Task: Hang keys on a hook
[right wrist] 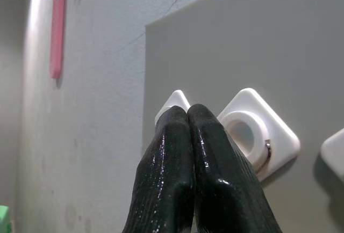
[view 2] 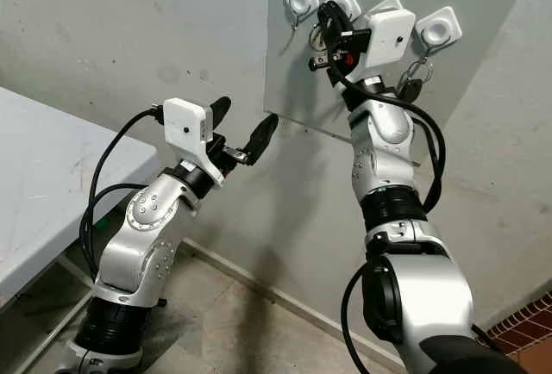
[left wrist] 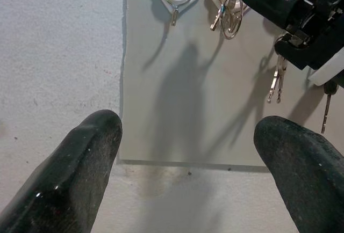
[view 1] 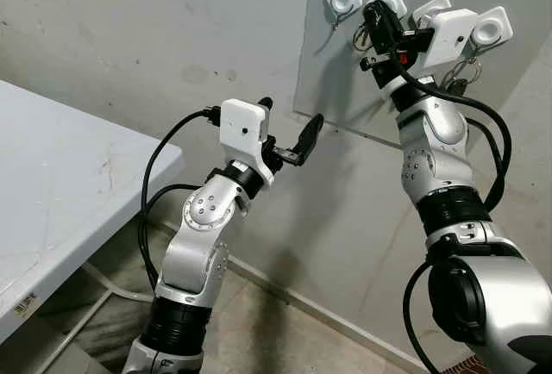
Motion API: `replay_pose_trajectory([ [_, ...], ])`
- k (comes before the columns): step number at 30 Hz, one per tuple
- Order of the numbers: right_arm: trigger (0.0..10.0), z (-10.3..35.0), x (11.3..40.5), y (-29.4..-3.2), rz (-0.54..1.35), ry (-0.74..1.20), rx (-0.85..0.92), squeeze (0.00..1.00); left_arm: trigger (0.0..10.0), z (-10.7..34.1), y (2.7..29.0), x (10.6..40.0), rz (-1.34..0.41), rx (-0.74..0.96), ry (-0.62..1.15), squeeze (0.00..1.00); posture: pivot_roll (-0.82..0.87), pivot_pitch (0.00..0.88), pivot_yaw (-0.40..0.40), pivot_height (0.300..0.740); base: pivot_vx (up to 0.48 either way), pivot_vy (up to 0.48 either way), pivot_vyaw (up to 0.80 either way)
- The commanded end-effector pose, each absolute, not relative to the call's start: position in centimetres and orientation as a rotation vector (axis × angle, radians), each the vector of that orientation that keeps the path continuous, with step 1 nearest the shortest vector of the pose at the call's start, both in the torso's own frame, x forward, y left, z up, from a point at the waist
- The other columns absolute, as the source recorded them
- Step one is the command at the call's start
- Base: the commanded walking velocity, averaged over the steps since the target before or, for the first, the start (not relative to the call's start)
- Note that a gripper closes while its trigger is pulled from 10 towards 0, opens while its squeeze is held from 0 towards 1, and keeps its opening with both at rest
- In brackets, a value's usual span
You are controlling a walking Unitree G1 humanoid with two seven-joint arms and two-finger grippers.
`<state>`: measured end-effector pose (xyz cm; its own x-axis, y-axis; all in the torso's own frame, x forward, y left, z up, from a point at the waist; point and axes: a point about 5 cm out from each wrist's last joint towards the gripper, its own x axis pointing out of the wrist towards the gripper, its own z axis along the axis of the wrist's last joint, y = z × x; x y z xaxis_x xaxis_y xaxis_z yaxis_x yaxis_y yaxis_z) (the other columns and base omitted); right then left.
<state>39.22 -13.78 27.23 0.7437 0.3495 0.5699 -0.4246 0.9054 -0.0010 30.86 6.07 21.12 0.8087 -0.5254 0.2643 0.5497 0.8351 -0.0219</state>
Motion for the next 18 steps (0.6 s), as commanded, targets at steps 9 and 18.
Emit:
replay_pose_trajectory([
  [9,10.0,27.7,39.71,-13.88,0.454,-0.573,0.16,0.0,10.0,21.63,6.01,30.75,-0.575,-0.106,-0.266,0.0,0.03,0.026,-0.051,0.74,0.0,0.0,0.0],
  [18,10.0,27.21,40.08,-14.09,0.492,-0.511,0.105,0.0,10.0,21.7,6.03,30.68,-0.57,-0.114,-0.268,0.0,0.03,0.023,-0.055,0.74,0.0,0.0,0.0],
])
